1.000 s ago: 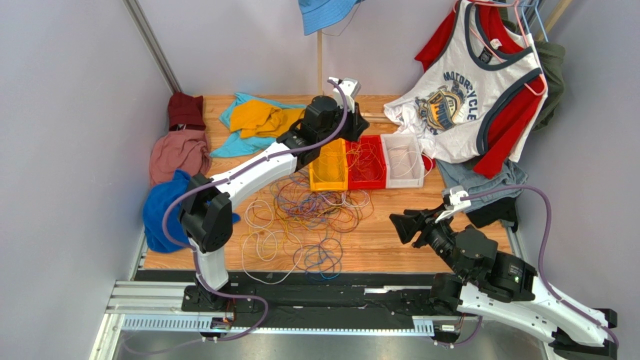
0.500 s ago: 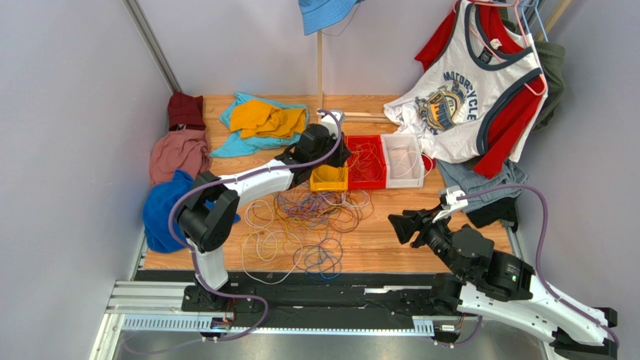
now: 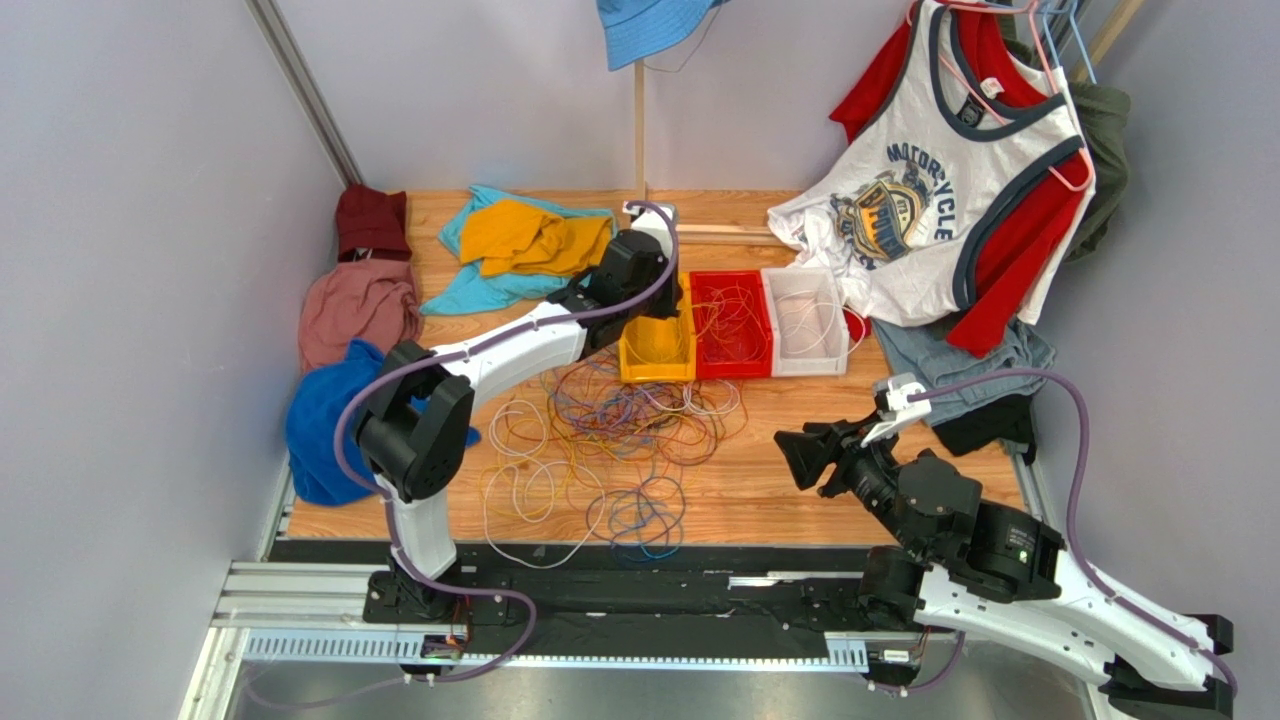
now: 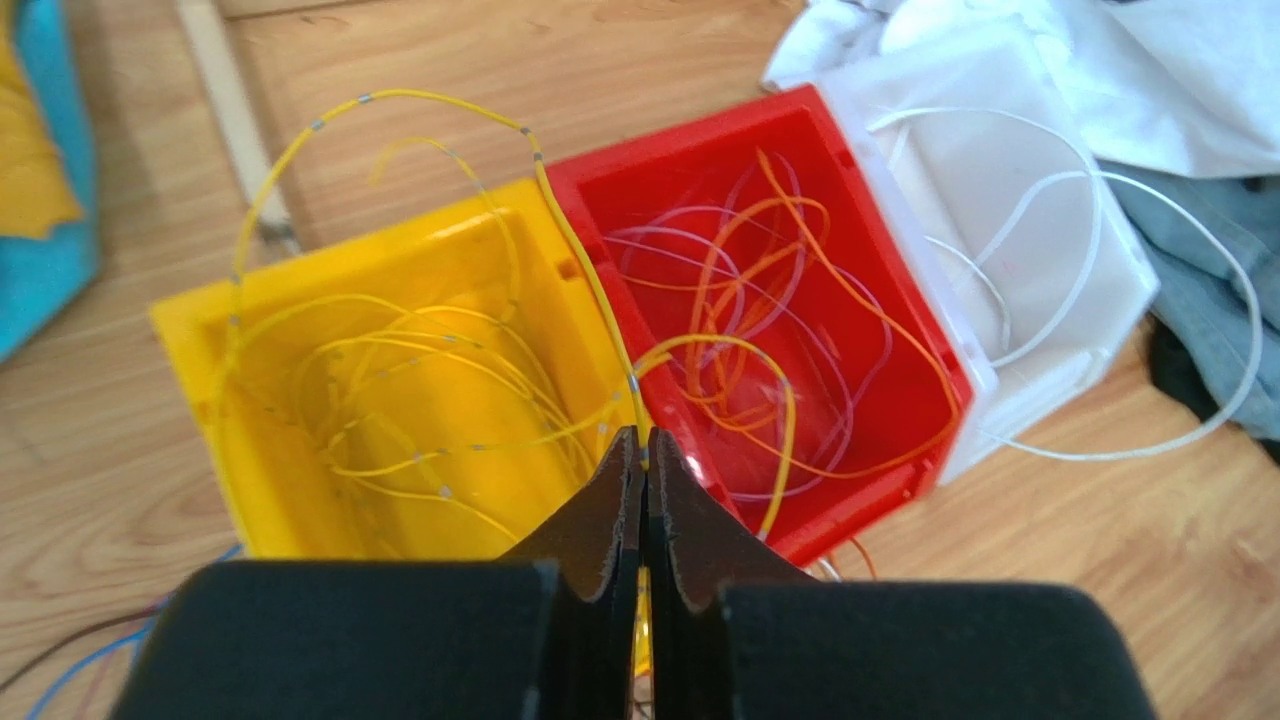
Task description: Untangle the cables
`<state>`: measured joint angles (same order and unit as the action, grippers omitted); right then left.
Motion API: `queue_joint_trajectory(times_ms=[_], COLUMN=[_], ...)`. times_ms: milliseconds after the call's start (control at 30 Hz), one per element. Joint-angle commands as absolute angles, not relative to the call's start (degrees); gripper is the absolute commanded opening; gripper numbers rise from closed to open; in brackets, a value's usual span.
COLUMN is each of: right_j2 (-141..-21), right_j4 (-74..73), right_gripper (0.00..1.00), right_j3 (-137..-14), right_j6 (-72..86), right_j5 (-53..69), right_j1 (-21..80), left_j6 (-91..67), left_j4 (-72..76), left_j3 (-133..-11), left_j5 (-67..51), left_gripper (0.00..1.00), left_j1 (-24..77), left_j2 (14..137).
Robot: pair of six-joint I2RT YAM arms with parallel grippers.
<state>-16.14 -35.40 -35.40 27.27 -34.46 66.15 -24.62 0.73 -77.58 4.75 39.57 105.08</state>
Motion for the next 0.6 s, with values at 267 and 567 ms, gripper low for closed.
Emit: queue_joint_trajectory(times_ms=[267, 567], right_j2=[-16.7, -17.0], right_j4=[-33.8, -33.4], right_gripper=[0.52, 0.52], right_j3=[-35.2, -35.1], right_j6=[27.8, 27.7], right_j5=[-34.8, -34.5], right_j1=[66.3, 66.3], left_j6=[-20.2, -19.8], left_j4=[-7.9, -9.3], left_j3=[-86.4, -83.0], left_j5=[12.0, 16.2], left_gripper=[0.25, 0.68], left_j1=[38.2, 38.2], left_j2=[109.7, 103.5])
